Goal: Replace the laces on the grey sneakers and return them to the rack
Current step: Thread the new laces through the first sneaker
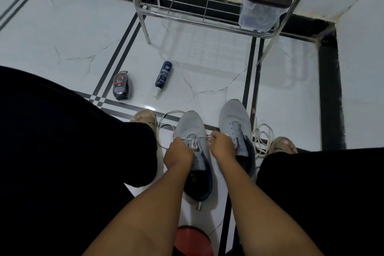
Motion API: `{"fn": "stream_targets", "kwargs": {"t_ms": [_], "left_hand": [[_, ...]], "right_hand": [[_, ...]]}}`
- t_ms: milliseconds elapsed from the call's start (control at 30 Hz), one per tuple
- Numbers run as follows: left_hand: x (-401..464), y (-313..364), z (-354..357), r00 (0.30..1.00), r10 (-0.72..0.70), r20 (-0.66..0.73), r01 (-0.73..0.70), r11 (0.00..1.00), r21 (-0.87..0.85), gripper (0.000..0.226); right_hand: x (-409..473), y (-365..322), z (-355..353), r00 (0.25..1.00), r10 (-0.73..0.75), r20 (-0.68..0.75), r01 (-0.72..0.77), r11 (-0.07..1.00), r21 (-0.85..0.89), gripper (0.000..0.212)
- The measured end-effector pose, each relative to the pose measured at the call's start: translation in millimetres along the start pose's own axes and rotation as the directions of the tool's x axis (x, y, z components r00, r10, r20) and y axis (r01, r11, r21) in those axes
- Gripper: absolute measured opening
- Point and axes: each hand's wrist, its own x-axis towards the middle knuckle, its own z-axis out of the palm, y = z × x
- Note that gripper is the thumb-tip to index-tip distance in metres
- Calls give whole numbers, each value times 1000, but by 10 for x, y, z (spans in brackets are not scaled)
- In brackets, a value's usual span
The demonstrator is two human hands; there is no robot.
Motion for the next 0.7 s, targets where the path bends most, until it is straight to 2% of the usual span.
{"fn": "stream_targets", "kwargs": {"t_ms": [33,100,167,233,333,367,400,433,467,500,533,567,633,700], "left_hand": [[6,-7,9,1000,6,-1,-6,1000,4,29],[16,-21,22,1000,13,-8,-13,1000,10,27],[21,-32,30,1000,19,-18,-19,1000,12,29],[24,-30,28,999,21,-26,-21,1000,0,39],[34,-28,42,999,37,-18,-37,999,12,47],[36,-26,49,999,44,-18,-44,999,15,47],[38,-24,54,999,48,-21,-48,999,15,47],[40,-25,59,998,50,-24,-50,999,14,47],[43,-24,66,998,51,-25,-51,999,15,46],[44,-23,68,998,55,-26,-54,998,19,45],[44,-22,69,998,58,-27,-58,998,22,44],[44,-26,62,998,60,-29,-59,998,24,43],[47,-29,50,997,66,-29,-65,997,32,42],[41,-37,39,997,72,-20,-71,996,52,38]], "right_hand": [[58,13,-106,992,108,-59,-99,985,141,22],[243,34,-418,941,325,-98,-253,863,436,22],[342,29,-760,898,439,-30,-360,771,525,24],[378,126,-1021,851,525,0,-364,590,720,35],[334,206,-1116,778,624,-72,-352,528,773,43],[323,156,-1040,757,636,-152,-368,607,705,46],[286,59,-952,770,583,-259,-370,739,563,54],[239,-45,-814,827,441,-349,-319,879,356,61],[175,-148,-683,896,242,-372,-204,969,139,64],[133,-223,-522,950,57,-307,-70,997,-32,60],[93,-261,-356,974,-93,-207,63,987,-146,52],[85,-255,-189,979,-181,-93,159,966,-204,43],[63,-177,7,979,-201,34,204,951,-231,27],[88,-89,47,993,-117,30,121,972,-204,20]]}}
